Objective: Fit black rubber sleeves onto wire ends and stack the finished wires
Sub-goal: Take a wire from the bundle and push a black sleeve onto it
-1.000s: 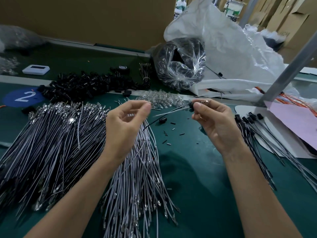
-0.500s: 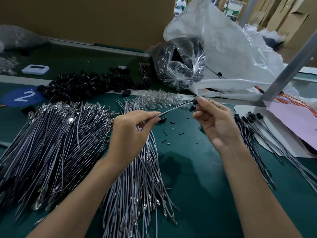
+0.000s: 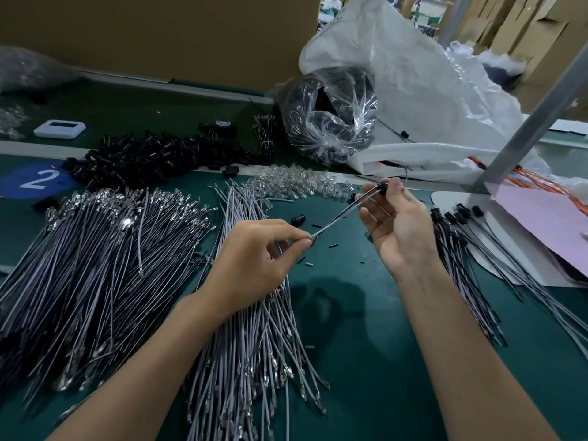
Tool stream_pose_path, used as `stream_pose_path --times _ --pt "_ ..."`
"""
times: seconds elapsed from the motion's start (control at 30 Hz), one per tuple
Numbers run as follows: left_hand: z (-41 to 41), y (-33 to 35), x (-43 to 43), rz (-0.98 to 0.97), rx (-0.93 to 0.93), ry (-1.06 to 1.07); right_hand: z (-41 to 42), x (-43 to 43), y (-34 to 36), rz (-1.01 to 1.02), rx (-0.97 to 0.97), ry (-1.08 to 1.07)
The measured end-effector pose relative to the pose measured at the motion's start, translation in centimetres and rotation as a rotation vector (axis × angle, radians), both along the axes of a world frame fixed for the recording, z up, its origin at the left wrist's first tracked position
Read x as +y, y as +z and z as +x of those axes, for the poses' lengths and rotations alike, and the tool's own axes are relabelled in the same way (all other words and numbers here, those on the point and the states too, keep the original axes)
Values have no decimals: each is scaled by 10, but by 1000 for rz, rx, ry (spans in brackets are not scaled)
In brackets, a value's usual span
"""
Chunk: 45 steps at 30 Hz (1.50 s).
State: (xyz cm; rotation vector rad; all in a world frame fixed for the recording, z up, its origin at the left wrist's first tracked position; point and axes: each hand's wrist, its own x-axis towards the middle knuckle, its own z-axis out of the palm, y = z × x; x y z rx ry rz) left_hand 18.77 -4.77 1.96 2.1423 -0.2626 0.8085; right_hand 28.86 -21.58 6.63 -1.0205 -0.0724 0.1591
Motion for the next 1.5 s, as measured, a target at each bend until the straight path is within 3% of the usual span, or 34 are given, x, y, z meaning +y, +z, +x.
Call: stream_pose_path --times 0.2,0.4,0.53,0.6,0.7,0.87,1.17,1.33,1.5 --pt "-2 3 -1 0 -39 21 1 1 0 12 2 -95" --pt "0 -1 0 3 -47 177 1 2 0 5 10 -182" --pt "-2 1 0 -92 -4 73 1 -4 4 73 -33 -256" --pt "-4 4 -1 -296 21 12 0 -7 7 64 -52 -190" --pt "-4 10 0 -557 63 7 -7 -4 7 -83 -102 133" --pt "0 11 -2 -754 302 -176 -25 17 -2 -303 -180 470" --pt "1 12 -2 -884 249 -239 -36 29 -7 -327 -190 515" --pt "3 12 2 -1026 186 -149 -34 26 -9 -554 -391 489" --pt "1 14 1 -1047 159 -174 -38 31 -15 -628 -511 456"
